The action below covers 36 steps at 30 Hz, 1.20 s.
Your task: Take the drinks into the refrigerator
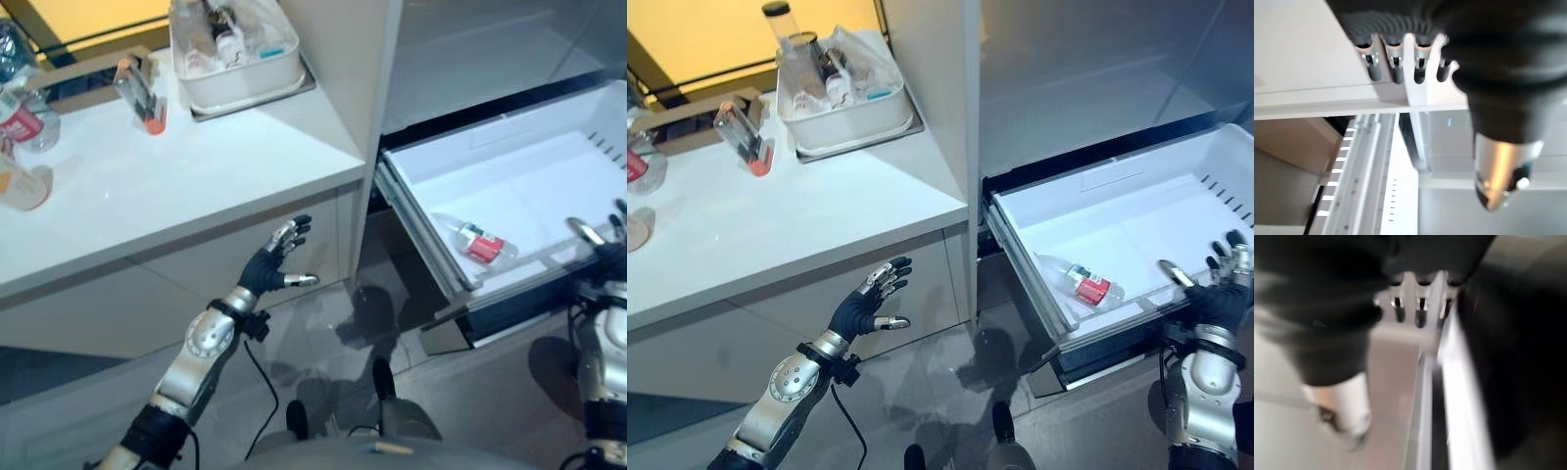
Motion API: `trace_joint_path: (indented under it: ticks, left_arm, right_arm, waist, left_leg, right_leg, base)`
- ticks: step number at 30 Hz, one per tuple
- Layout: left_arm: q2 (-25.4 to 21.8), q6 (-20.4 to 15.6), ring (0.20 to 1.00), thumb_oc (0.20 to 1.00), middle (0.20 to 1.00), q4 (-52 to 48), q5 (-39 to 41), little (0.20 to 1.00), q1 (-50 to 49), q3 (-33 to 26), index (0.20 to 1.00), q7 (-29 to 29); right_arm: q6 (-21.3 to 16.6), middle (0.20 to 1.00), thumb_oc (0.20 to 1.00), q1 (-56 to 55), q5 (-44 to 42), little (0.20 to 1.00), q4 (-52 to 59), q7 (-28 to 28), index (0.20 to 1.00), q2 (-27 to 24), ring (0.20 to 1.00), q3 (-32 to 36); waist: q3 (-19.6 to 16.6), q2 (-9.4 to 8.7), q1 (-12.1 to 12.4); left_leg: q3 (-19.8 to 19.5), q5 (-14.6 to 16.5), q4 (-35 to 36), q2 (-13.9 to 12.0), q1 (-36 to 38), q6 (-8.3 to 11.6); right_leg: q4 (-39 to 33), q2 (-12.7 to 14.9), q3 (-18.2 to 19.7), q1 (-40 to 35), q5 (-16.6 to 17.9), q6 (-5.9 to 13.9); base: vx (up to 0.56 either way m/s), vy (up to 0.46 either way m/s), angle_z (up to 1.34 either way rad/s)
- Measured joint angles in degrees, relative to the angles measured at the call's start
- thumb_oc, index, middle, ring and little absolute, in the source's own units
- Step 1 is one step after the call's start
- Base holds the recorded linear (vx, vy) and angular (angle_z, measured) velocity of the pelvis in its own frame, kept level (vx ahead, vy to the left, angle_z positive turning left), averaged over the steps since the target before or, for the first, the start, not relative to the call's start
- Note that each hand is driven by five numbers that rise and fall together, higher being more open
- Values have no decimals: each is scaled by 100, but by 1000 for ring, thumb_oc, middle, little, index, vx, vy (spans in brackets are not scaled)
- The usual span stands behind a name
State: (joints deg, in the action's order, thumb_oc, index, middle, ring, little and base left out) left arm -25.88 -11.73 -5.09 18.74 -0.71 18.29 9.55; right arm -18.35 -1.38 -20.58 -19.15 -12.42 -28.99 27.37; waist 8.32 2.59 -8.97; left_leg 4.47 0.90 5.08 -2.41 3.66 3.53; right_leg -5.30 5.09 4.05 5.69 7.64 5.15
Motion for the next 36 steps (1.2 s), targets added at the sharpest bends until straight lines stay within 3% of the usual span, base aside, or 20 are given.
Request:
trace_joint_path:
  ticks: [4, 9, 10, 11, 17, 23, 29, 32, 36]
  left_arm:
    - [-3, -17, 1000, 1000, 1000, 7, -6, 1000, -7, 6, 1000, 51]
    - [0, -29, 1000, 1000, 1000, 11, -9, 1000, -116, 5, 1000, 62]
    - [12, -30, 1000, 1000, 1000, 15, -10, 1000, -128, 9, 1000, 66]
    - [25, -32, 1000, 1000, 1000, 21, -9, 1000, -123, 9, 1000, 67]
    - [56, -34, 1000, 1000, 1000, 71, -8, 1000, -156, 12, 1000, 68]
    - [68, -38, 1000, 1000, 1000, 99, -7, 1000, -158, 74, 1000, 76]
    - [62, -41, 1000, 1000, 1000, 144, 1, 1000, -138, 318, 1000, 109]
    - [61, -45, 1000, 1000, 1000, 150, 2, 1000, -180, 367, 1000, 129]
    - [64, -40, 1000, 1000, 1000, 182, 2, 1000, -112, 401, 1000, 111]
  right_arm:
    - [210, 1000, 1000, -287, -37, 1000, -1127, -68, 1000, -4, 1000, -3]
    - [377, 1000, 1000, -761, -156, 1000, -1777, -16, 1000, 169, 1000, -38]
    - [409, 542, 542, -852, -227, 542, -1935, 23, 542, 183, 542, -45]
    - [397, 200, 200, -857, -277, 200, -2124, 66, 200, 182, 200, -58]
    - [537, 200, 200, -870, -272, 200, -2843, 214, 200, 137, 200, -477]
    - [758, 200, 200, -531, 499, 200, -2684, 225, 200, 78, 200, -1258]
    - [1060, 200, 200, 189, 1333, 200, -2621, 347, 200, -290, 200, -2405]
    - [1268, 200, 200, 364, 1631, 200, -2594, 342, 200, -457, 200, -2617]
    - [1504, 200, 200, 478, 1945, 200, -2231, 348, 200, -750, 200, -3037]
  waist:
    - [-192, -95, 14]
    - [-252, 4, -138]
    - [-256, 19, -154]
    - [-266, 34, -167]
    - [-258, 44, -116]
    - [-189, 129, -74]
    - [-76, 211, 172]
    - [-54, 214, 297]
    - [45, 201, 268]
  left_leg:
    - [172, 34, 22, 18, 30, -46]
    - [302, 60, 32, 79, -35, -84]
    - [343, 71, 32, 91, -44, -96]
    - [345, 70, 31, 91, -40, -96]
    - [335, 70, 32, 83, -47, -96]
    - [275, 68, 31, 69, -49, -94]
    - [175, 42, 32, 68, -123, -73]
    - [106, 11, 26, 62, -212, -71]
    - [13, -55, 1, 72, -267, -62]
  right_leg:
    - [-8, 10, 185, 60, 22, 57]
    - [-26, 58, 298, 196, 58, 87]
    - [-26, 59, 341, 230, 85, 108]
    - [-26, 59, 343, 228, 90, 114]
    - [-29, 55, 332, 229, 93, 110]
    - [-31, 62, 272, 187, 84, 102]
    - [-32, 75, 161, 175, 79, 86]
    - [-31, 77, 116, 249, 94, 66]
    - [-30, 104, 6, 284, 118, 58]
  base:
    - [6, 6, -21]
    - [6, 10, -15]
    - [2, 8, -21]
    - [11, 2, -12]
    - [3, -3, 1]
    - [8, -10, 4]
    - [0, -9, 9]
    - [-17, -11, 11]
    - [-47, -7, 10]
